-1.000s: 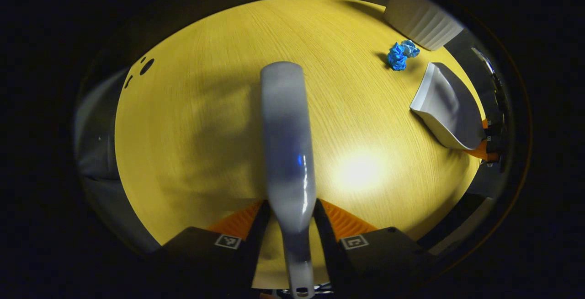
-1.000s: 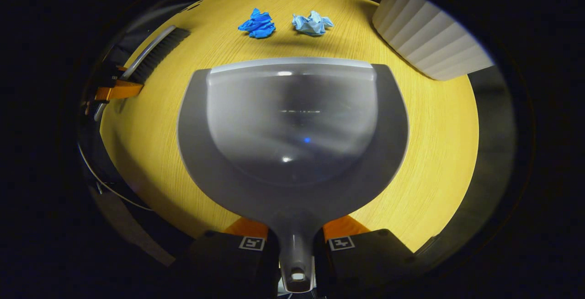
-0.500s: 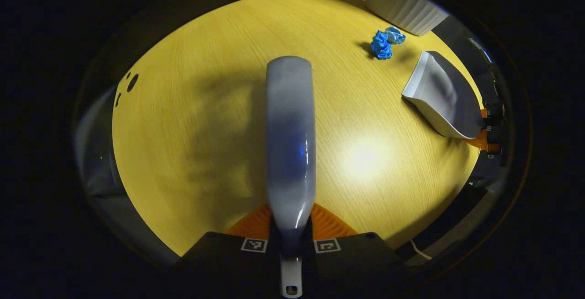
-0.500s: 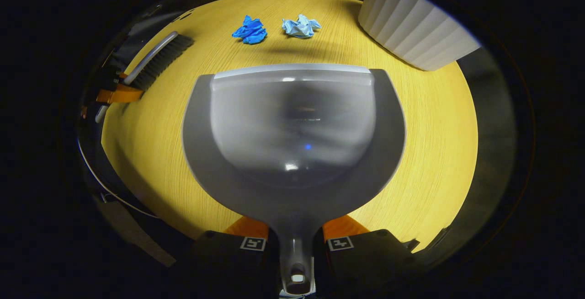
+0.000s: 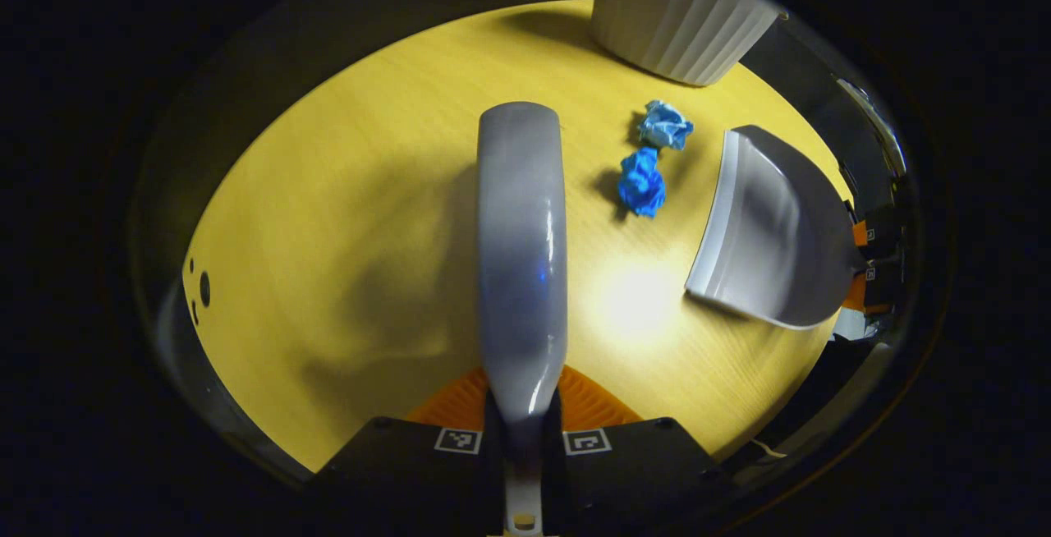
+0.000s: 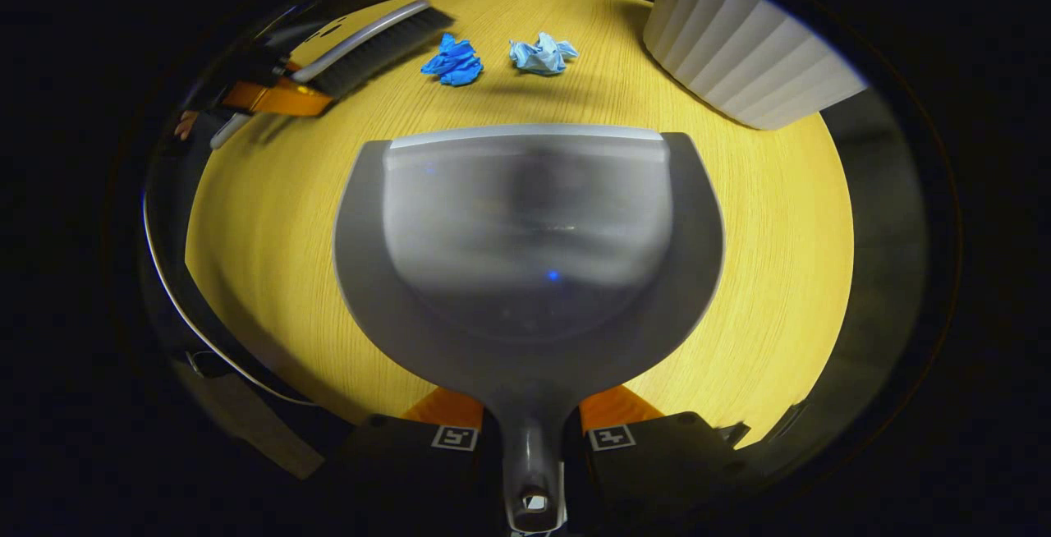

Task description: Pick up the small broom and dustpan from the desktop, sweep the trash into the dustpan with the broom, and then empty the trash into the garbage bin.

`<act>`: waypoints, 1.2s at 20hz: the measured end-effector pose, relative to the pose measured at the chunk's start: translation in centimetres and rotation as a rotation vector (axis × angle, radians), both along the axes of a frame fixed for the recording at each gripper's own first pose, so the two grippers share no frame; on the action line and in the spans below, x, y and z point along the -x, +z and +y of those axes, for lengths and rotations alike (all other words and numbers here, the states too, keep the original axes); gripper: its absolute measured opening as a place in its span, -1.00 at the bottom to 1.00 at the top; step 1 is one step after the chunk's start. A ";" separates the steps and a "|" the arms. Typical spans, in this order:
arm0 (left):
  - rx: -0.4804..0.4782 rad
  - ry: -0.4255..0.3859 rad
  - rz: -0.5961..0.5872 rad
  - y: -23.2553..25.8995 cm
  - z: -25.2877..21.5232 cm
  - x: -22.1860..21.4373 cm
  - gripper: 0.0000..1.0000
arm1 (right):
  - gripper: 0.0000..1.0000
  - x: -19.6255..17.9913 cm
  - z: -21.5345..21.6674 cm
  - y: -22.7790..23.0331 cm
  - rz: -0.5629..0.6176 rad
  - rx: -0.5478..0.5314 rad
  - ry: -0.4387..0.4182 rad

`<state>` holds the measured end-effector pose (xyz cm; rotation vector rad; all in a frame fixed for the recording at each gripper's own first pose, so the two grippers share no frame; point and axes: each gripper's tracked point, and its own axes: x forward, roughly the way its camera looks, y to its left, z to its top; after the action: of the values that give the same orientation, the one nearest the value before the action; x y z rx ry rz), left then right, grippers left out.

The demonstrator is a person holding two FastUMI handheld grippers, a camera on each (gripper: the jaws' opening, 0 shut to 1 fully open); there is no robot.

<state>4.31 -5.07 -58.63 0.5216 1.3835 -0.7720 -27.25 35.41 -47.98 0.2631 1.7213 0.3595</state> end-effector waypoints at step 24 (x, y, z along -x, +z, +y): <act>0.125 -0.353 0.038 2.2 -7.3 0.9 -0.57 | -0.33 -1.5 0.0 -1.0 -0.182 -0.020 -0.021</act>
<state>3.42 -12.41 -56.46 0.6646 1.2833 -1.1514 -25.79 35.38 -48.97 0.2547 1.5359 0.3736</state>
